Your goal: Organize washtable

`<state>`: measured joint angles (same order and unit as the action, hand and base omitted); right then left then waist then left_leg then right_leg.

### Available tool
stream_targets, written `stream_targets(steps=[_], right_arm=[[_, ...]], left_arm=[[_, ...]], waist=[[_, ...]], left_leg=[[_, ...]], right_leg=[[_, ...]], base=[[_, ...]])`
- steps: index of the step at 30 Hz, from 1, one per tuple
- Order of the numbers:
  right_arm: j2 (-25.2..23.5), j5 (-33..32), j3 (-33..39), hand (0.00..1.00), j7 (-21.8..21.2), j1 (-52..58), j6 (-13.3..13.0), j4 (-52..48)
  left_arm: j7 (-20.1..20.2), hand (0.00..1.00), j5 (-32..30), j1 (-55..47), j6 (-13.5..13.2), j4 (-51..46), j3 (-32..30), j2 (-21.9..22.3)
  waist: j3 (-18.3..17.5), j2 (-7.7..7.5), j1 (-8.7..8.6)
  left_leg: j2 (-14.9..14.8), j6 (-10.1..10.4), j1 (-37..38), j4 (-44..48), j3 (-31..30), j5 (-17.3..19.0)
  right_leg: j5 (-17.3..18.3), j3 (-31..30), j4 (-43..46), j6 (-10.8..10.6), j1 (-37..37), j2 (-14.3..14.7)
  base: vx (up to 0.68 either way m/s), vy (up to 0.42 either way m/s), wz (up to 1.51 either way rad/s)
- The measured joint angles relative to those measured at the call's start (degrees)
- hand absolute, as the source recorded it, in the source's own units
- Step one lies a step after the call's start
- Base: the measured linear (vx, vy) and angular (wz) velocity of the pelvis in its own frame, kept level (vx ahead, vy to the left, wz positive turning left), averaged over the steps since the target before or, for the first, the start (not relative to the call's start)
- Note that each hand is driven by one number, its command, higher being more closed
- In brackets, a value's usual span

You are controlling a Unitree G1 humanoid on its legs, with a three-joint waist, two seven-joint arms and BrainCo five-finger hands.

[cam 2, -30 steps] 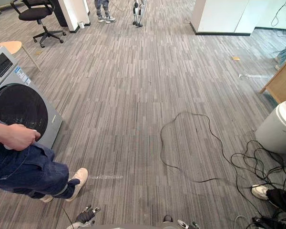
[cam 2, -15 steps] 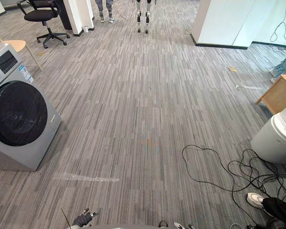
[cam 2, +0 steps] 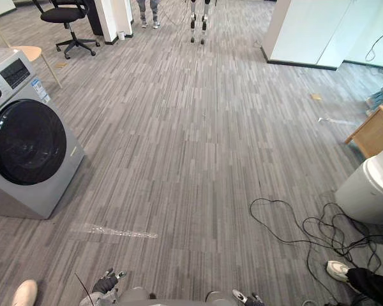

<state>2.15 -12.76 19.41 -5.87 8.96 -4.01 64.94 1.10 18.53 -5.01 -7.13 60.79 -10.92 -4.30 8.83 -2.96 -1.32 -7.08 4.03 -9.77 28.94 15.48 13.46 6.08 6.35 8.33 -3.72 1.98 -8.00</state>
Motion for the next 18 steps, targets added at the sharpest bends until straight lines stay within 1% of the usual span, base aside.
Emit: stream_targets(steps=[1, 2, 3, 4, 5, 6, 7, 8, 9, 10, 11, 12, 13, 14, 15, 16, 17, 18], right_arm=[[0.77, -0.07, 0.35, 0.00, -0.05, 0.02, -0.12, -0.08], [1.72, -0.09, 0.26, 0.00, -0.14, 0.18, -0.09, -0.60], [3.91, 0.05, -0.18, 0.00, -0.07, 0.24, -0.03, -1.52], [3.79, 0.14, -0.33, 0.00, -0.04, 0.39, -0.06, -1.42], [3.07, 0.39, -0.27, 0.00, 0.02, 0.99, -0.08, -0.97], [1.99, 1.32, -0.12, 0.00, 0.09, 1.90, 0.03, -0.70], [1.39, 1.85, 0.33, 0.00, 0.97, 1.80, 0.14, 0.15], [1.66, 2.57, 0.48, 0.00, 0.84, 1.57, 0.13, -0.09], [1.47, 3.31, 0.46, 0.00, 0.75, 1.63, 0.12, -0.08], [0.62, 3.97, 0.50, 0.00, 0.74, 1.96, 0.02, 0.49], [0.58, 3.97, 0.53, 0.00, 0.69, 2.18, -0.08, 0.46], [0.38, 3.98, 0.83, 0.00, 0.48, 2.34, -0.01, 0.50], [0.05, 3.99, 0.93, 0.00, 0.37, 2.32, 0.02, 0.45], [-0.64, 3.95, 1.02, 0.00, 0.12, 2.29, 0.10, 0.41], [-0.83, 3.92, 1.08, 0.00, -0.18, 2.19, 0.32, 0.28], [-0.75, 3.89, 1.29, 0.00, -0.35, 2.30, 0.44, 0.02], [-0.58, 3.83, 1.86, 0.00, -0.57, 2.30, 0.44, -0.27], [-0.56, 3.83, 2.42, 0.00, -0.64, 2.26, 0.50, -1.01]], left_arm=[[0.02, 0.00, 0.10, -0.05, -0.22, -0.76, 0.07, 0.79], [0.02, 0.00, 0.64, -0.38, -0.35, -0.85, 0.06, 1.71], [0.00, 0.00, 1.53, -1.03, -0.62, 0.00, 0.12, 3.23], [0.02, 0.00, 1.99, -1.08, -0.66, -0.10, 0.38, 3.10], [0.04, 0.00, 2.37, -1.19, -0.77, -0.58, 0.36, 2.89], [0.02, 0.00, 3.23, -1.29, -1.03, -1.31, 0.37, 2.25], [0.00, 0.00, 4.01, -1.57, -1.05, -2.62, -0.08, 1.70], [0.04, 0.00, 4.21, -1.87, -0.88, -2.33, -0.82, 1.76], [0.02, 0.00, 4.19, -2.00, -0.78, -2.13, -1.14, 1.75], [0.03, 0.00, 4.08, -2.86, -0.79, -2.06, -1.25, 1.77], [0.01, 0.00, 3.97, -3.08, -0.88, -2.02, -1.28, 1.78], [0.03, 0.00, 3.12, -3.04, -0.84, -1.72, -0.94, 1.38], [0.04, 0.00, 2.98, -2.96, -0.74, -1.72, -0.59, 1.01], [-0.02, 0.00, 2.07, -2.97, -0.67, -1.59, 0.07, 0.20], [-0.01, 0.00, 0.88, -3.17, -0.52, -1.29, 1.52, -0.30], [0.00, 0.00, 0.30, -3.02, -0.47, -1.05, 2.19, -0.36], [-0.04, 0.00, -1.40, -2.32, -0.47, -0.77, 3.46, -0.36], [-0.02, 0.00, -2.54, -1.92, -0.35, -0.30, 4.76, -0.35]], waist=[[0.80, 1.55, 0.08], [1.21, 3.36, 0.43], [1.14, 7.35, 0.51], [1.27, 7.27, 0.55], [1.42, 6.60, 0.54], [1.16, 4.37, 0.49], [0.92, 3.17, 1.13], [0.10, 3.00, 0.59], [-0.48, 2.50, 0.32], [-1.83, 1.46, 0.50], [-2.42, 1.05, 0.51], [-3.52, 0.53, 0.32], [-3.62, 0.00, 0.19], [-3.79, -1.21, -0.37], [-3.54, -1.55, -0.96], [-2.95, -0.52, -1.03], [-2.65, -0.12, -1.00], [-2.27, 0.45, -1.20]], left_leg=[[-0.34, 0.25, -0.92, -2.89, -1.06, -0.14], [-1.17, 0.41, -0.93, -7.78, -1.87, 0.01], [-3.26, -0.53, -1.58, -9.12, -0.18, -3.50], [-3.21, -0.24, -1.70, -9.03, 0.44, -3.32], [-2.86, -0.28, -1.68, -8.39, 0.89, -3.24], [-1.74, -1.32, -2.11, -6.23, 1.68, -2.22], [-1.29, -2.20, -4.09, -2.05, 2.64, 0.52], [-1.18, -3.45, -4.99, -0.63, 3.10, 1.31], [-0.60, -4.48, -4.69, -0.88, 3.65, 1.20], [1.03, -5.60, -2.07, -3.26, 5.21, 1.65], [1.85, -5.85, -1.02, -4.69, 5.60, 1.88], [3.48, -6.41, 0.89, -7.65, 6.19, 2.40], [4.29, -6.61, 2.20, -8.66, 6.71, 2.57], [6.32, -7.22, 5.12, -10.10, 6.98, 3.32], [8.00, -7.93, 8.45, -11.87, 6.43, 4.08], [8.47, -8.20, 10.42, -13.17, 6.28, 4.37], [9.06, -8.51, 14.15, -15.27, 6.00, 5.08], [9.10, -8.42, 16.72, -16.83, 5.77, 5.59]], right_leg=[[0.51, -1.15, -0.32, -0.80, -0.49, -0.09], [0.65, -2.55, -1.65, -1.03, -0.27, 1.01], [3.09, -4.62, 6.98, -1.05, -2.27, 5.69], [5.04, -4.71, 10.94, -0.51, -2.50, 6.53], [6.42, -4.76, 12.40, 0.53, -1.59, 7.22], [8.37, -4.49, 9.46, 3.66, 1.11, 7.18], [10.99, -5.94, 4.22, 2.03, 2.94, 5.92], [10.78, -7.15, 3.64, 1.77, 2.79, 5.51], [10.64, -7.69, 3.47, 1.38, 2.89, 4.73], [10.62, -10.24, 6.54, 0.96, 1.66, 3.26], [10.95, -11.38, 10.30, 0.44, 0.05, 2.93], [11.30, -13.01, 20.67, -0.08, -4.56, 2.43], [11.07, -13.28, 26.37, -0.41, -6.81, 2.01], [8.85, -13.16, 35.99, -2.48, -10.61, 0.61], [4.44, -12.14, 43.25, -3.45, -12.55, -0.87], [2.78, -11.59, 46.69, -3.65, -13.50, -1.11], [3.78, -10.28, 51.98, -2.80, -15.69, -0.88], [6.20, -8.26, 54.59, -2.06, -17.83, -0.29]], base=[[-0.02, 0.192, -0.53], [0.08, 0.196, -0.88], [0.10, 0.115, -0.73], [0.14, 0.054, -0.48], [0.13, -0.008, 0.04], [0.19, 0.020, -0.22], [0.23, 0.086, -0.42], [0.21, 0.124, -0.56], [0.37, 0.190, -0.66], [0.34, 0.166, -0.59], [0.37, 0.204, -0.66], [0.16, 0.109, -0.29], [0.31, 0.173, -0.08], [0.39, 0.180, 0.20], [0.47, 0.215, 0.23], [0.41, 0.182, 0.10], [0.30, 0.129, -0.03], [0.39, 0.135, -0.06]])
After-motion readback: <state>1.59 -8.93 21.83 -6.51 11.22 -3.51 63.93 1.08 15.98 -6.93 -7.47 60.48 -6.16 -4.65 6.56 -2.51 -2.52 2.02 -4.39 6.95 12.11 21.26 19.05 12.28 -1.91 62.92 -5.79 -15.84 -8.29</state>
